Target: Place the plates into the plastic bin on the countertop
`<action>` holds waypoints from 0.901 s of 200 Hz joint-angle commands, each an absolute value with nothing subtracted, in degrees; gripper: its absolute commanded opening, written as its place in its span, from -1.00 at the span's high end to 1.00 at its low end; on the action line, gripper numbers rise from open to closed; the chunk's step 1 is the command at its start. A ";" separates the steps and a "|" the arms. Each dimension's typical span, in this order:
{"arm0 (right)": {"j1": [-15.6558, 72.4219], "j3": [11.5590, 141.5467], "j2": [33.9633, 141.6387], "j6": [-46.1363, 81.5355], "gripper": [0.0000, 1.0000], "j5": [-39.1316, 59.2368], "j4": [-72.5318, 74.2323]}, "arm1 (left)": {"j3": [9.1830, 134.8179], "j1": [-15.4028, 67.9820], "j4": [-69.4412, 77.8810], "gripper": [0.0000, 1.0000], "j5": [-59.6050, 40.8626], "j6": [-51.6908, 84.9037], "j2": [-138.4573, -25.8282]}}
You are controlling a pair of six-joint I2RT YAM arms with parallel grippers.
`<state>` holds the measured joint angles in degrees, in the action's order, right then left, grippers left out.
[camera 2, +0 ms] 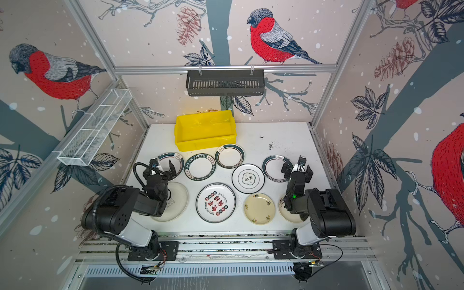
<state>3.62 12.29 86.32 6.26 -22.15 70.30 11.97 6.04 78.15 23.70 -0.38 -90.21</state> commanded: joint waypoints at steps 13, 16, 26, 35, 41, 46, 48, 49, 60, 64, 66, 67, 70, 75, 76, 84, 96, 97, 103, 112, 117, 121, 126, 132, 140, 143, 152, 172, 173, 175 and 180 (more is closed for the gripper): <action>3.60 12.48 86.13 6.88 -1.00 -21.88 70.66 | 12.31 5.71 78.76 -0.98 22.32 0.01 -90.00; 3.60 12.48 86.11 6.92 -1.00 -21.82 70.66 | 12.30 5.77 78.76 -0.97 22.30 0.05 -90.00; 3.60 12.48 86.09 6.94 -1.00 -21.87 70.66 | 12.30 5.75 78.73 -0.98 22.27 0.00 -90.00; 3.58 12.48 86.13 6.94 -1.00 -21.88 70.66 | 12.30 5.76 78.71 -0.98 22.31 0.04 -89.95; 3.60 12.48 86.06 6.94 -1.00 -21.88 70.66 | 12.30 5.79 78.68 -0.98 22.25 0.02 -90.00; 3.60 12.48 86.13 6.94 -1.00 -21.88 70.66 | 12.30 5.80 78.64 -0.98 22.32 0.05 -89.99; 3.60 12.48 86.13 6.94 -1.00 -21.88 70.66 | 12.30 5.73 78.59 -0.98 22.26 0.01 -89.95; 3.56 12.48 86.13 6.90 -1.00 -21.88 70.66 | 12.30 5.72 78.58 -0.98 22.25 0.05 -89.98; 3.60 12.48 86.09 6.89 -1.00 -21.88 70.66 | 12.31 5.71 78.64 -0.98 22.19 0.01 -90.00; 3.60 12.48 86.13 6.94 -1.00 -21.88 70.66 | 12.30 5.73 78.59 -0.98 22.22 0.08 -89.96; 3.60 12.48 86.11 6.94 -1.00 -21.88 70.69 | 12.30 5.72 78.62 -0.98 22.23 0.06 -89.99; 3.60 12.48 86.08 6.94 -1.00 -21.88 70.68 | 12.30 5.72 78.69 -0.98 22.23 0.03 -89.99; 3.58 12.48 86.09 6.93 -1.00 -21.85 70.67 | 12.30 5.71 78.73 -0.98 22.24 0.04 -90.00; 3.60 12.48 86.07 6.88 -1.00 -21.86 70.66 | 12.30 5.74 78.70 -0.98 22.17 0.03 -89.99; 3.60 12.48 86.10 6.91 -1.00 -21.87 70.66 | 12.30 5.73 78.68 -0.98 22.20 0.06 -90.00; 3.60 12.48 86.11 6.93 -1.00 -21.88 70.66 | 12.30 5.71 78.68 -0.97 22.17 0.01 -89.98; 3.58 12.48 86.13 6.94 -1.00 -21.88 70.66 | 12.47 5.67 78.43 -0.98 22.11 0.00 -90.00; 3.55 12.48 86.09 6.94 -1.00 -21.84 70.66 | 12.47 5.65 78.46 -0.98 22.08 0.04 -90.00; 3.56 12.52 86.10 6.94 -1.00 -21.88 70.66 | 12.47 5.54 78.26 -0.97 21.77 0.22 -89.88; 3.60 12.48 86.06 6.88 -1.00 -21.88 70.66 | 12.57 5.13 77.88 -0.98 20.88 0.32 -89.83; 3.60 12.48 86.13 6.94 -1.00 -21.85 70.66 | 12.48 4.94 77.77 -0.97 20.53 0.52 -89.74; 3.60 12.48 86.10 6.86 -1.00 -21.88 70.66 | 12.56 4.84 77.62 -0.98 20.37 0.53 -89.74; 3.60 12.48 86.10 6.89 -1.00 -21.82 70.66 | 12.57 4.75 77.71 -0.98 20.31 0.61 -89.74; 3.60 12.49 86.07 6.90 -1.00 -21.88 70.69 | 12.63 4.68 77.57 -0.98 20.13 0.68 -89.74; 3.60 12.48 86.13 6.86 -1.00 -21.88 70.66 | 12.74 4.24 77.01 -0.98 19.32 0.94 -89.65; 3.60 12.48 86.09 6.93 -1.00 -21.84 70.66 | 12.68 4.14 77.10 -0.98 19.15 0.99 -89.57; 3.52 12.72 86.17 6.95 -1.00 -21.80 70.39 | 12.66 4.09 77.18 -0.98 19.03 0.97 -89.58; 3.25 12.99 86.19 7.10 -1.00 -21.28 69.80 | 12.70 4.06 77.03 -0.97 18.95 0.97 -89.56; 3.25 13.00 86.16 7.11 -1.00 -21.32 69.79 | 12.68 4.05 77.01 -0.97 18.97 1.01 -89.56; 3.25 12.94 86.16 7.12 -1.00 -21.35 69.83 | 12.66 4.05 77.11 -0.97 18.98 1.00 -89.60; 3.25 12.77 86.09 7.04 -1.00 -21.36 70.22 | 12.66 4.04 77.08 -0.98 18.99 0.98 -89.56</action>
